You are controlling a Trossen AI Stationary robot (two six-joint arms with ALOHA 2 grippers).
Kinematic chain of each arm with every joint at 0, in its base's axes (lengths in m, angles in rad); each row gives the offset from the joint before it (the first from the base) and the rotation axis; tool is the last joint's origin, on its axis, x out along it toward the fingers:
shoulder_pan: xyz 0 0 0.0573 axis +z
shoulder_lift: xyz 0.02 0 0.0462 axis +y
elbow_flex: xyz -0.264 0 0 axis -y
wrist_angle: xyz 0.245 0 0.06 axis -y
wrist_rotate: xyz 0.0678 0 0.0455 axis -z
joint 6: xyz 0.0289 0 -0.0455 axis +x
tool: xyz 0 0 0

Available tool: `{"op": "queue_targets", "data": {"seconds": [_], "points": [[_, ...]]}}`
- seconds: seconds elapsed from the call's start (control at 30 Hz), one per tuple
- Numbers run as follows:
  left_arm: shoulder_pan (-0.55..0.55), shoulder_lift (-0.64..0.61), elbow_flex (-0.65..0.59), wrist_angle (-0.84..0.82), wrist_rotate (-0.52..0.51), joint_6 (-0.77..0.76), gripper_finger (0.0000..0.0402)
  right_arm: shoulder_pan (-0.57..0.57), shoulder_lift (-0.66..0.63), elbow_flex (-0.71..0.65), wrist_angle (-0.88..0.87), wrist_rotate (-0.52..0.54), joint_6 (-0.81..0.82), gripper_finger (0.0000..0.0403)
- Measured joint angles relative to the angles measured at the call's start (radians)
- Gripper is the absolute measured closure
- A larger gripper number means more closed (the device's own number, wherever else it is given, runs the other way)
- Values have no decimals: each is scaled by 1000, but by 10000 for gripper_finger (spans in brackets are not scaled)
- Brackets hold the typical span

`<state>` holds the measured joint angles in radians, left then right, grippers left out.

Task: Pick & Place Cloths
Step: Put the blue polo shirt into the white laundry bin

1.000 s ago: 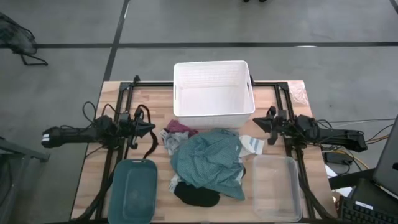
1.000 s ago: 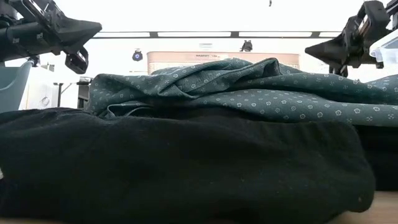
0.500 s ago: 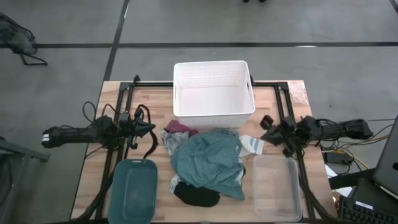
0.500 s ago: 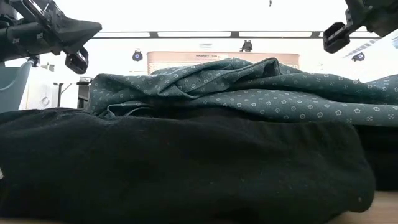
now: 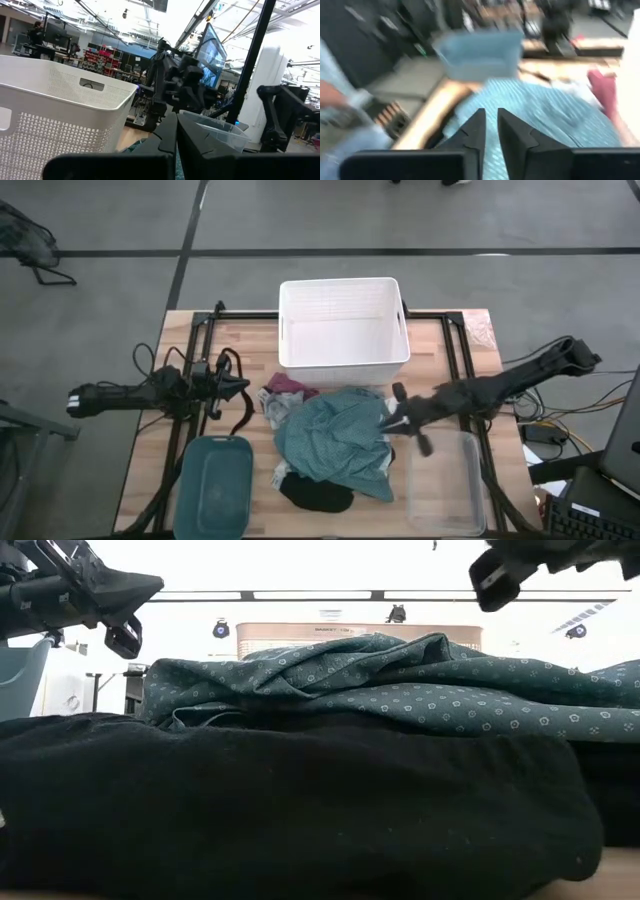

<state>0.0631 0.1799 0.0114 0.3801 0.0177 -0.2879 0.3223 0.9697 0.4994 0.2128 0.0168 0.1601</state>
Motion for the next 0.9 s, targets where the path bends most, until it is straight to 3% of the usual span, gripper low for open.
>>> {"op": "queue_targets", "data": {"seconds": [0.17,0.43,0.6,0.77,0.9], "points": [[0,0,0,0,0,0,390,33,186,157,-139,121,-56,281],[0,0,0,0,0,0,390,76,470,366,-225,286,-142,153],[0,0,0,0,0,0,390,74,614,478,-366,306,-116,91],[0,0,0,-1,0,0,390,75,737,559,-466,301,-84,66],[0,0,0,-2,0,0,390,72,813,601,-504,301,-75,78]]}}
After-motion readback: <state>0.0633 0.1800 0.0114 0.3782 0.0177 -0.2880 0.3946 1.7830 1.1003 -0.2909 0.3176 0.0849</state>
